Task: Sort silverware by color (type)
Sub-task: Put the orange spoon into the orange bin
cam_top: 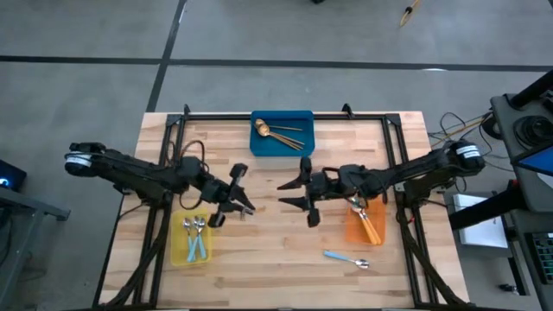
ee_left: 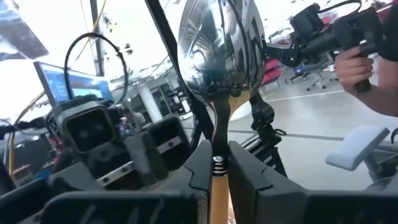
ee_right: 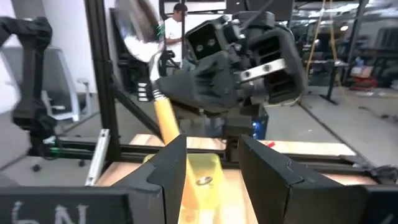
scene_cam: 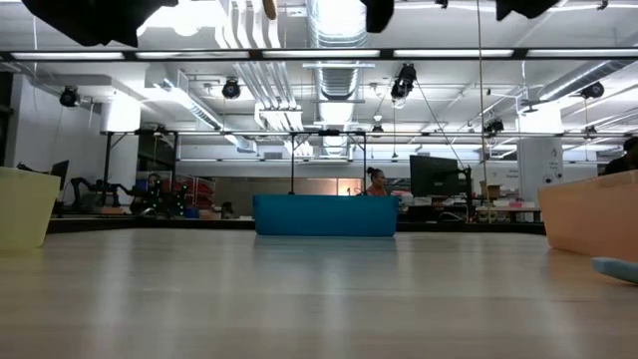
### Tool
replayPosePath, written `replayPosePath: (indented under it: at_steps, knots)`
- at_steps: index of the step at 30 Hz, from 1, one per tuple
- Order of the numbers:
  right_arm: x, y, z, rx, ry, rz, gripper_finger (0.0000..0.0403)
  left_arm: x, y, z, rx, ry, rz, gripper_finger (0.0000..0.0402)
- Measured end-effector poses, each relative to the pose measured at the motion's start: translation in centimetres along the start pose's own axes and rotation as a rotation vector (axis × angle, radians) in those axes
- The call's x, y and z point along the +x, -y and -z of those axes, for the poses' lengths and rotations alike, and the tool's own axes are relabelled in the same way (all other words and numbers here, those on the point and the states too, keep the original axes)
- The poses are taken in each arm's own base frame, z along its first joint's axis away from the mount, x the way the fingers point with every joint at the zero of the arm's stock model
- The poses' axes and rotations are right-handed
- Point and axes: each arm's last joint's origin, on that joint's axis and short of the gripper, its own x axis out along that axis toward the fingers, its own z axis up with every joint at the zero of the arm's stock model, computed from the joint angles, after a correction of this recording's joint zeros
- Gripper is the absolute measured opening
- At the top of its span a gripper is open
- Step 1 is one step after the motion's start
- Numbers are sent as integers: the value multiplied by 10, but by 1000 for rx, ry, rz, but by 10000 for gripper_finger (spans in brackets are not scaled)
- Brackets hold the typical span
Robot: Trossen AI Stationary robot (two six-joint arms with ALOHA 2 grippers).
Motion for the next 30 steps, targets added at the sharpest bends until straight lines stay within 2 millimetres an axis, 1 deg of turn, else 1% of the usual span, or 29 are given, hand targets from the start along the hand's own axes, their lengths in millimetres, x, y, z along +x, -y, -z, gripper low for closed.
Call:
replayPosePath:
  at_steps: [3,6,14,19,24,27,30]
  knots:
    - [12,-2,-9,-29,-3,31,137,-10,-7,-2,17,19,34,10]
    - [23,-3,-19,-54,-45,68,137,-15,-13,-3,30,28,48,9]
    - [51,-6,-36,-86,-186,74,137,-18,-20,7,18,-16,26,12]
    - [58,-7,-46,-97,-237,85,137,-18,-20,8,13,-23,27,12]
    - [57,-20,-54,-185,-226,165,137,-20,-19,8,3,-37,25,12]
    - [57,-30,-51,-241,-233,229,137,-21,-20,7,2,-43,18,12]
    - [62,-37,-44,-256,-233,252,137,-22,-20,5,4,-40,15,12]
